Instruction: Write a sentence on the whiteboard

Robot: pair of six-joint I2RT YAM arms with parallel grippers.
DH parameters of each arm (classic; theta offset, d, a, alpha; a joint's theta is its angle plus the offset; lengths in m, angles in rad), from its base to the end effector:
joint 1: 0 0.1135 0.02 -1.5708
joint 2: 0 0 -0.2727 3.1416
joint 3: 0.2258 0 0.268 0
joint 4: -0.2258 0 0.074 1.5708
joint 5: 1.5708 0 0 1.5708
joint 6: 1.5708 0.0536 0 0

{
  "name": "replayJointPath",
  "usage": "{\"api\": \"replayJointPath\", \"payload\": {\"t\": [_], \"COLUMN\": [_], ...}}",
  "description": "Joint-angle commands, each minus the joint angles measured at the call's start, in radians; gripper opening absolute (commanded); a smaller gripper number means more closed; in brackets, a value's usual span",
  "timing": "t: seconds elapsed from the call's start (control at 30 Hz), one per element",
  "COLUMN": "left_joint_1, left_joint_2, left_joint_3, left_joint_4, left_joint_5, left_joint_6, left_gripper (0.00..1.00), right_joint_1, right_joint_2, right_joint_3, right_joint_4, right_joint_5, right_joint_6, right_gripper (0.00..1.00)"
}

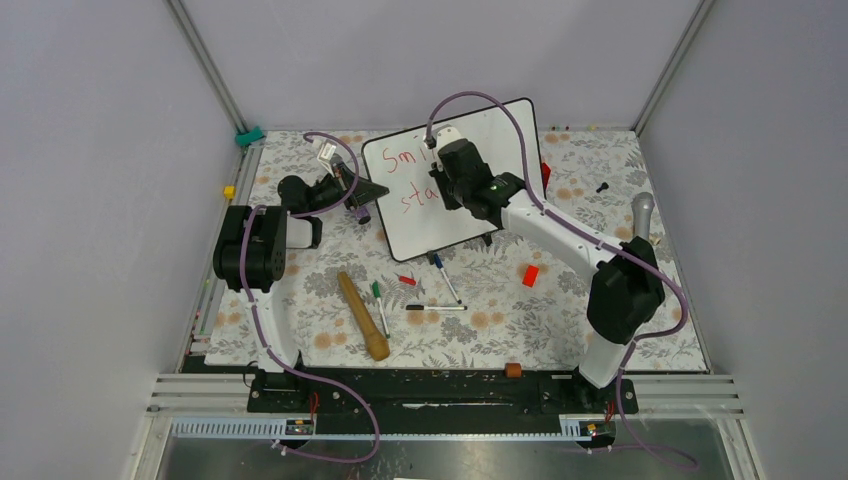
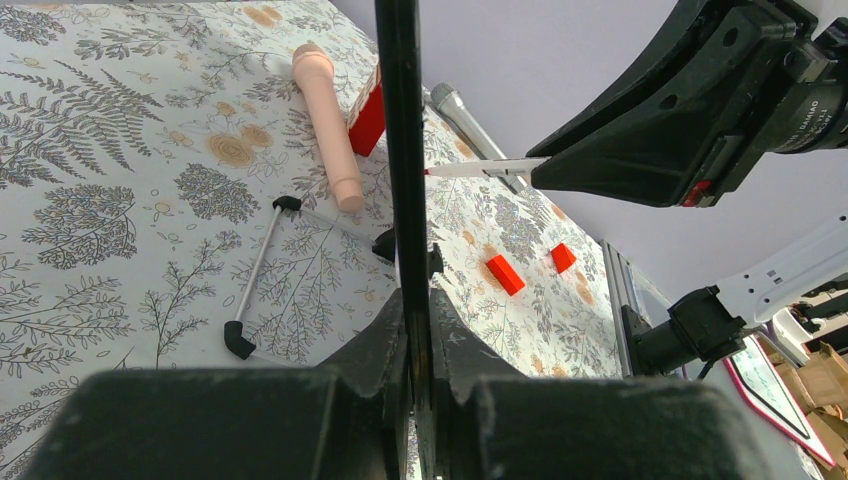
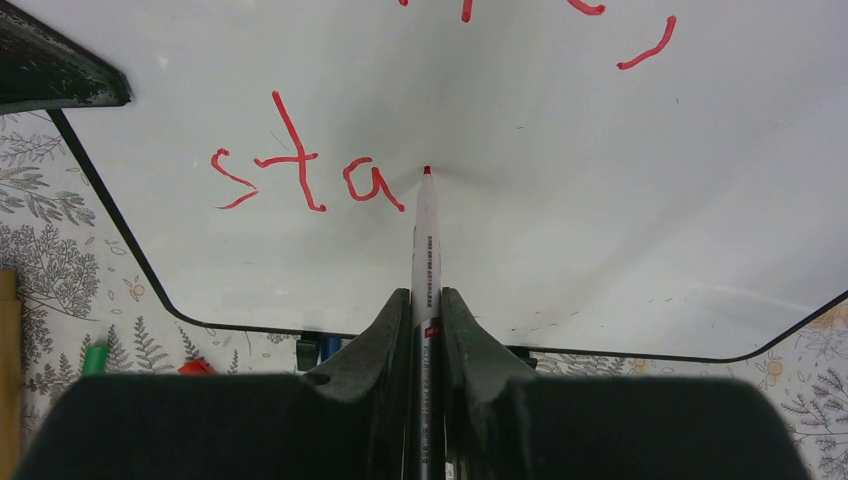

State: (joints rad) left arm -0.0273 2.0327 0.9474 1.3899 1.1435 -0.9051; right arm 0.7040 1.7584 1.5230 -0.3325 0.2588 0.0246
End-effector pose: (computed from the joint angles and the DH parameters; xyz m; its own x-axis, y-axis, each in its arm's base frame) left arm 0.4068 -0.0599 0.1835 -0.5063 -0.3122 -0.8038 0.7788 0.2348 -0.5817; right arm 0.3480 0.2775 0.3112 -0.4212 -0.3265 -0.8462 -0.4510 0.8848 -0.1169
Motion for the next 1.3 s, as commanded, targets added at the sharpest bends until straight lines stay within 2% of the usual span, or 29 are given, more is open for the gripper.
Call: {"api": "replayJointPath", "payload": {"t": [0.0,0.37,1.27], "left_joint_1": [-0.014,-0.014,-0.014], "left_joint_2": [-0.003,-0.001,-0.004], "left_joint_3": [0.006,0.008,0.004], "left_joint_4": [0.089,0.090,0.089], "left_joint_5": [0.107,0.107,0.108], "left_joint_6": [0.103,0.101,0.106], "left_gripper": [0.00,0.00,0.00], "right_joint_1": [-0.004,-0.005,-0.006], "right_joint_2": [0.011,0.055,0.064], "right_joint_3": [0.057,0.109,0.088], "right_joint_4": [0.004,-0.047,-0.096], "right_joint_5": [-0.006,0.026,0.054], "right_joint_6": [0.008,-0.001,0.006], "right_gripper": [0.00,0.00,0.00]}}
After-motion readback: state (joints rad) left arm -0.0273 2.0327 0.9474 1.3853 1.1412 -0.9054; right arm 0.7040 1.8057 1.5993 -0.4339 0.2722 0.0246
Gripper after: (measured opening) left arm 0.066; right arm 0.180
